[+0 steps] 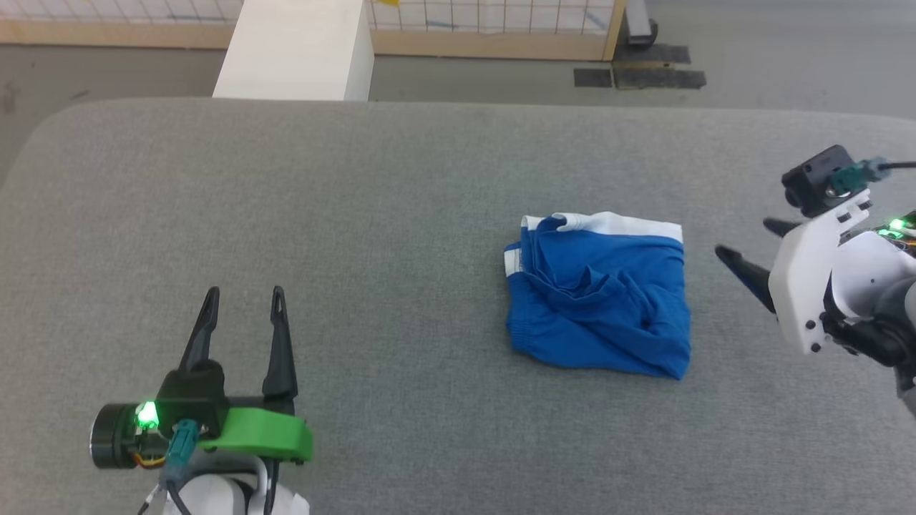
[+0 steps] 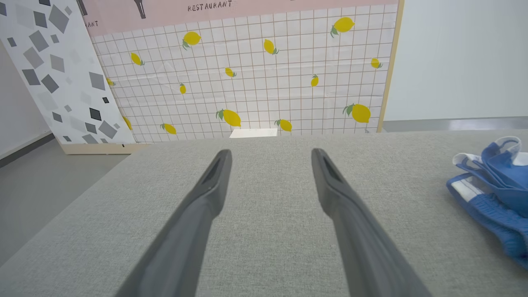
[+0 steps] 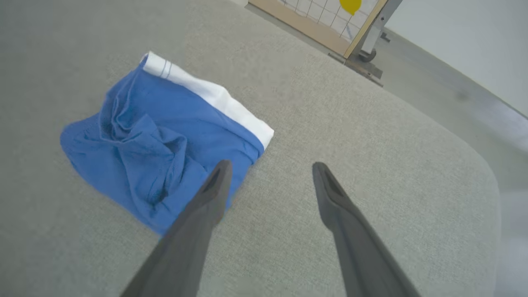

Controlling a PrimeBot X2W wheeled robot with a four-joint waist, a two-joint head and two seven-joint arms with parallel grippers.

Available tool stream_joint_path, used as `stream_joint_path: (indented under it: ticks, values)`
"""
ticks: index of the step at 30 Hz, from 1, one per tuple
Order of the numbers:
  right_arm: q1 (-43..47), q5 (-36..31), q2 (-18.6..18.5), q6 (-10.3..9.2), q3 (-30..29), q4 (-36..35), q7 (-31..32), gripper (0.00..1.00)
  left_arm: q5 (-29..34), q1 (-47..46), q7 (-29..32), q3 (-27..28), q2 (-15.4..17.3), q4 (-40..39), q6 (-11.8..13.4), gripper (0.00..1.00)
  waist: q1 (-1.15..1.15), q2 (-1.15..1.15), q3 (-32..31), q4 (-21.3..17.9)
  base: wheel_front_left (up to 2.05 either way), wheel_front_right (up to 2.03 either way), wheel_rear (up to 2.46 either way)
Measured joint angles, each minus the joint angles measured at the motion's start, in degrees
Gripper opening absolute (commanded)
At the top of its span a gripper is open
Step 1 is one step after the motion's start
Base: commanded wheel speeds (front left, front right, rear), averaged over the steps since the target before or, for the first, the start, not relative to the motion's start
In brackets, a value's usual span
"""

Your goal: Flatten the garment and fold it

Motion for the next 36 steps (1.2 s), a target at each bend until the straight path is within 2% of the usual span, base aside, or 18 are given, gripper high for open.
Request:
stream_joint_path:
  ticks: [3,5,10,15,19,23,24,25,33,36]
  values:
    - [-3.6,6.4,-2.8,0.0,5.0,1.6,5.1,1.0,0.0,-1.3,0.0,-0.4,-0.4,-0.1,0.0,1.0,0.0,0.0,1.4,0.9,0.0,0.0,0.0]
    - [-5.7,8.4,-4.5,0.0,8.3,2.6,8.1,1.0,-0.1,-1.9,0.0,-0.5,-0.5,-0.1,0.0,1.0,0.0,0.0,2.3,1.5,0.0,0.0,0.0]
    - [-8.7,16.7,-5.0,0.0,11.7,7.1,14.5,1.0,-0.3,-3.2,0.0,-0.9,-0.7,0.0,0.0,1.0,0.0,0.0,4.9,3.3,0.0,0.0,0.0]
    - [-10.3,21.0,-3.6,-0.01,12.3,11.7,16.0,1.0,-0.6,-5.3,0.0,-1.9,-0.9,0.1,0.0,1.0,0.0,0.0,7.6,5.2,0.0,0.0,0.0]
    - [-10.7,21.5,-2.3,-0.01,13.6,14.5,14.7,1.0,-1.1,-6.7,0.0,-2.3,-1.1,0.1,0.0,1.0,0.0,0.0,9.9,6.7,0.0,0.0,0.0]
    - [-12.1,22.1,-2.9,0.0,15.7,14.7,13.9,1.0,-1.1,-7.3,0.0,-2.3,-1.2,0.4,0.0,1.0,0.0,0.0,11.6,8.2,0.0,0.0,0.0]
    - [-12.3,22.6,-3.3,0.01,16.3,14.6,13.6,0.47,-1.1,-7.3,0.0,-2.3,-1.2,0.5,0.0,1.0,0.0,0.0,11.9,8.5,0.0,0.0,0.0]
    - [-12.6,22.9,-3.7,0.01,16.9,14.3,13.2,0.0,-1.1,-7.3,0.0,-2.3,-1.2,0.6,0.0,1.0,0.0,0.0,12.2,8.8,0.0,0.0,0.0]
    - [-13.5,24.4,-4.2,-0.02,21.3,13.2,6.6,0.0,-1.0,-7.0,0.0,-1.1,-1.3,1.0,0.0,1.0,0.0,0.0,11.1,8.1,0.0,0.0,0.0]
    - [-13.7,24.6,-4.8,-0.02,23.7,10.2,3.5,0.0,-0.9,-6.6,0.0,-0.5,-1.3,0.9,0.0,1.0,0.01,0.0,10.1,6.8,0.0,0.0,0.0]
